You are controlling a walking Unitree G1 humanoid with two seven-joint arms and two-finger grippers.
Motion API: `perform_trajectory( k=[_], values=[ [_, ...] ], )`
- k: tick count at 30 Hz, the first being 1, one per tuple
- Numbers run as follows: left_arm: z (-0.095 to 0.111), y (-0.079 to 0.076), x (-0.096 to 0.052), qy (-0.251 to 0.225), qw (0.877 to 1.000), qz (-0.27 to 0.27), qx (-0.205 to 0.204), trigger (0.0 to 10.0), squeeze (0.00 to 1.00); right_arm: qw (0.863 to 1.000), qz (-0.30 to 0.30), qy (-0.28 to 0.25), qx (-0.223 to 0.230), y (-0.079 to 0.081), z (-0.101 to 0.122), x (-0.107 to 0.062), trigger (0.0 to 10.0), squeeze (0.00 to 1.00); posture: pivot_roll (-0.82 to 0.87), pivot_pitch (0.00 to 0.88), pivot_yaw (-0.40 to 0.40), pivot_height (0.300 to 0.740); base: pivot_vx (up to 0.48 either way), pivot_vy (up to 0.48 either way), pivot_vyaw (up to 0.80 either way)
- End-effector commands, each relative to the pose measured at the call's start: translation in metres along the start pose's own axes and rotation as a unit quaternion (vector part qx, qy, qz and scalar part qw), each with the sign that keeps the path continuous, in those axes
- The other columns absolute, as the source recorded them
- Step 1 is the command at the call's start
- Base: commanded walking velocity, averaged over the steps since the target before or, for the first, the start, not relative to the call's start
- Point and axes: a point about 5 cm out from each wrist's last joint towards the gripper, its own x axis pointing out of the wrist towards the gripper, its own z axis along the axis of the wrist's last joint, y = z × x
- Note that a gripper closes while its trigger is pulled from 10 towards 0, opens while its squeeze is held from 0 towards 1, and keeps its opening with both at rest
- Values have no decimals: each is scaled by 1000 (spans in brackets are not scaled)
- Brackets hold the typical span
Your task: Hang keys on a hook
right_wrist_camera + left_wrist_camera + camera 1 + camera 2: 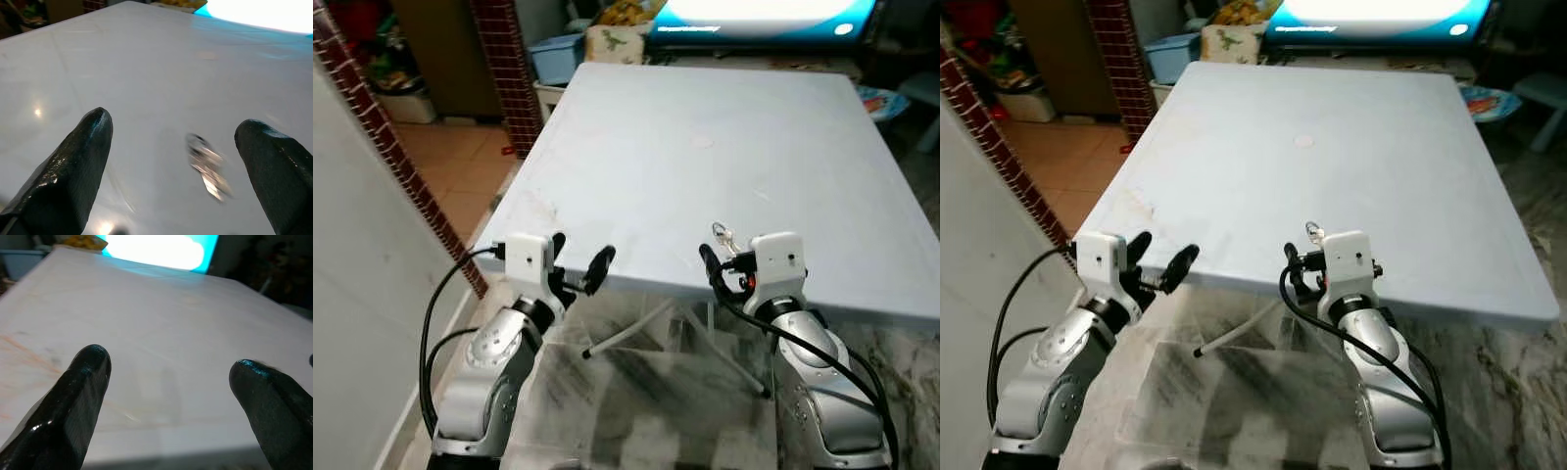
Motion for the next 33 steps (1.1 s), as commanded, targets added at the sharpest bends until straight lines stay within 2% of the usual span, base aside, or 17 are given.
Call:
perform_trajectory(
  k=[1, 5, 11, 16, 20, 22, 26, 33],
  values=[
    [2, 7, -3, 3, 1000, 14, 6, 10000, 0, 1000, 10, -7, 3, 6, 3, 1, 10000, 0, -18, 112, 53, 740, 352, 0, 0],
    [2, 7, -3, 1, 1000, 16, -4, 10000, 0, 1000, 11, -6, 3, 6, 3, 1, 10000, 0, -18, 112, 53, 740, 0, 0, 0],
    [-6, 6, -10, 26, 1000, 12, -1, 10000, 0, 1000, 1, -3, -9, 5, 5, 3, 10000, 0, -12, 113, 55, 740, 0, 0, 0],
    [-14, 3, -24, 56, 998, -6, 2, 10000, 0, 999, -26, 2, -28, 0, 8, -1, 10000, 0, -12, 113, 55, 740, 0, 0, 0],
    [-20, 3, -33, 77, 997, -13, 0, 10000, 0, 998, -48, 29, -40, -6, -1, -4, 10000, 0, -2, 116, 61, 740, 0, 0, 0],
    [-27, 1, -41, 101, 995, -25, -3, 10000, 0, 995, -72, 61, -36, -12, -10, -6, 10000, 0, 2, 119, 63, 740, 0, 0, 0],
    [-27, -2, -43, 110, 993, -40, -4, 10000, 0, 990, -100, 86, -41, -19, -15, -6, 10000, 0, 4, 126, 65, 740, 0, 0, 0],
    [-23, -8, -37, 106, 993, -60, 2, 10000, 0, 990, -98, 103, -21, -23, -20, -3, 10000, 0, 4, 127, 68, 740, 0, 0, 0]
  ],
)
